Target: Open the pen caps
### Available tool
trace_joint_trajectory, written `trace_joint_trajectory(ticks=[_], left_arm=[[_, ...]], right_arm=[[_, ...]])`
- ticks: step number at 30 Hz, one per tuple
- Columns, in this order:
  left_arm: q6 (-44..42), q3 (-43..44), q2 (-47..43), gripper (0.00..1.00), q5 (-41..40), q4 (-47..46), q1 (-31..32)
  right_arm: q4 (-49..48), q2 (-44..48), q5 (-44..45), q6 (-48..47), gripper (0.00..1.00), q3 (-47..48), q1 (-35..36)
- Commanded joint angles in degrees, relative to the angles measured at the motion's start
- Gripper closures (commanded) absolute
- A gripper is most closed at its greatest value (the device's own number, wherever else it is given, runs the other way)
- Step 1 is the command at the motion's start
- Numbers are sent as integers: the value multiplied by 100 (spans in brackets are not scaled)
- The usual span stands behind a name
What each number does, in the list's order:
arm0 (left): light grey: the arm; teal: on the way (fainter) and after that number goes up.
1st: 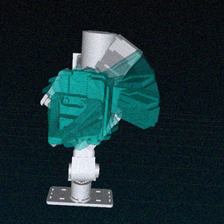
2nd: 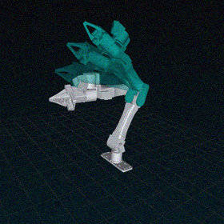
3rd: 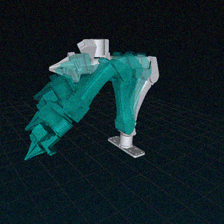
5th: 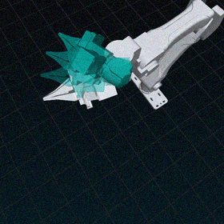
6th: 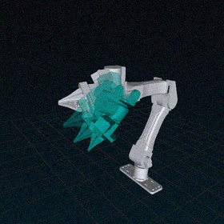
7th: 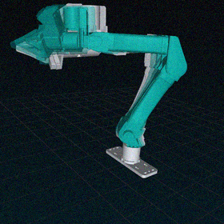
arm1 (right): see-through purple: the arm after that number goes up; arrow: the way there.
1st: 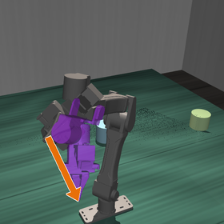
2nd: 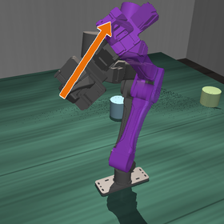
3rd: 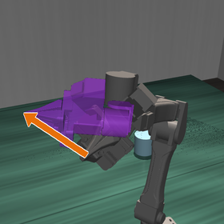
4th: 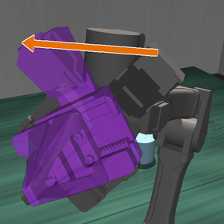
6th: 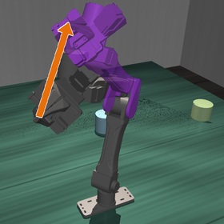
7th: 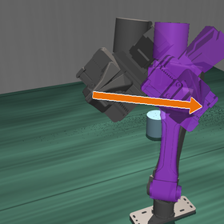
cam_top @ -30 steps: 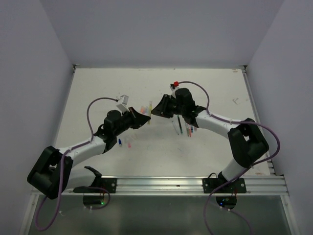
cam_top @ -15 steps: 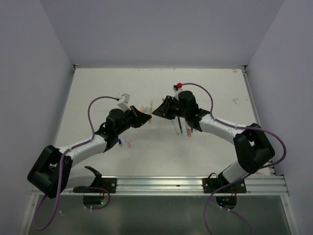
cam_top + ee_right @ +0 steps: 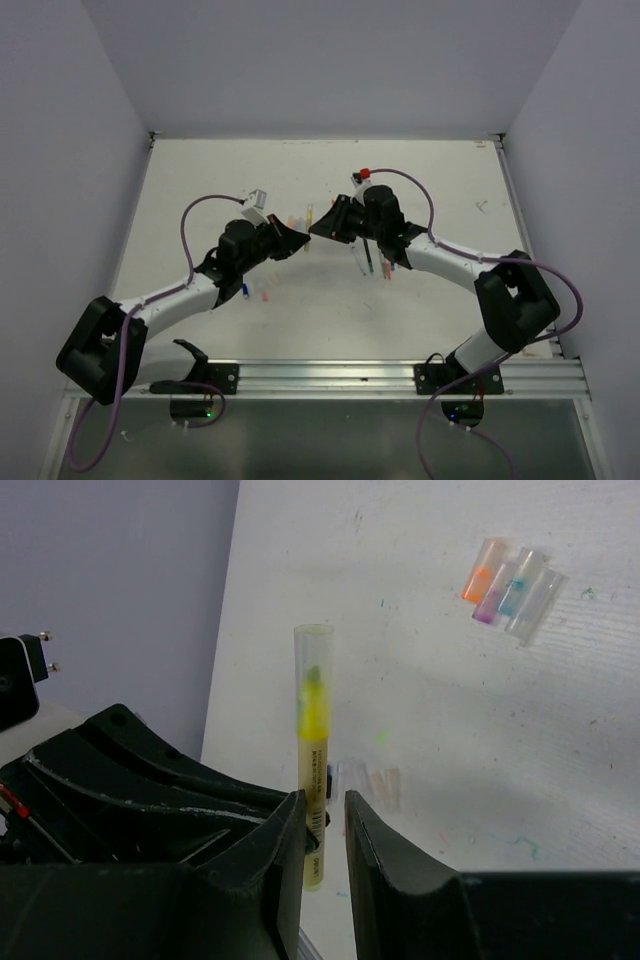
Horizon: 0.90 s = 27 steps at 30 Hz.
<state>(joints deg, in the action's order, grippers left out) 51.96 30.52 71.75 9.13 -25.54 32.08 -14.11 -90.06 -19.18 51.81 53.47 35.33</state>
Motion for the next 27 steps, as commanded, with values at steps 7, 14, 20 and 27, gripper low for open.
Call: trace_joint_trajectory(ticks=[7, 14, 20, 27], left_arm=[[68, 200, 103, 100, 125, -267, 115], [60, 200, 77, 100, 63, -285, 124], [-361, 428, -248, 46, -419, 417, 106], [-679, 973, -214, 37, -746, 1218, -52]], right_arm=[[-601, -292, -183, 162, 74, 304, 70], [-505, -319, -183, 136, 99, 296, 158], [118, 40, -7, -627, 100, 129, 158], [506, 331, -665, -1375, 100, -47, 167]])
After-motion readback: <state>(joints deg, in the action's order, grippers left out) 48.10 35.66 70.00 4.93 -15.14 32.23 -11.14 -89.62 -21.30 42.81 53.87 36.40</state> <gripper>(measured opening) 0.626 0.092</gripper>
